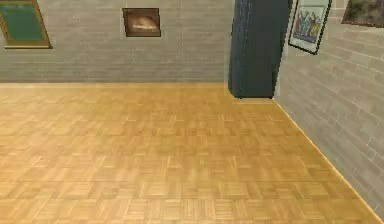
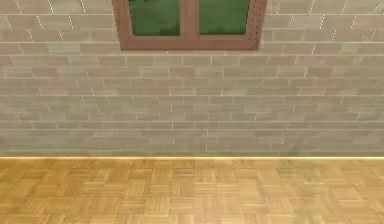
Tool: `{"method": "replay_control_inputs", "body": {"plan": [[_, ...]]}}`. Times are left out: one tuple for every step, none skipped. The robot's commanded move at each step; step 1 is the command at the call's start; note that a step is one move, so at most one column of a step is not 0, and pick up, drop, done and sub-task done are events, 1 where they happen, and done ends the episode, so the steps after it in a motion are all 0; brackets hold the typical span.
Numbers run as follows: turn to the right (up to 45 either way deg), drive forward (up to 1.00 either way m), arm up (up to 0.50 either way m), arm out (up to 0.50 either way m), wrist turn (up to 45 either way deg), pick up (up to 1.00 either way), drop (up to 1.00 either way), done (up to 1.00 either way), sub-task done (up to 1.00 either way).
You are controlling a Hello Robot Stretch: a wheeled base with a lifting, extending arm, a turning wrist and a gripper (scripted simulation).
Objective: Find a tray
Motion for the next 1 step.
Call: {"method": "replay_control_inputs", "body": {"plan": [[-45.0, 0.00, 0.00, 0.00, 0.0, 0.00, 0.00, 0.00, 0.00]]}}
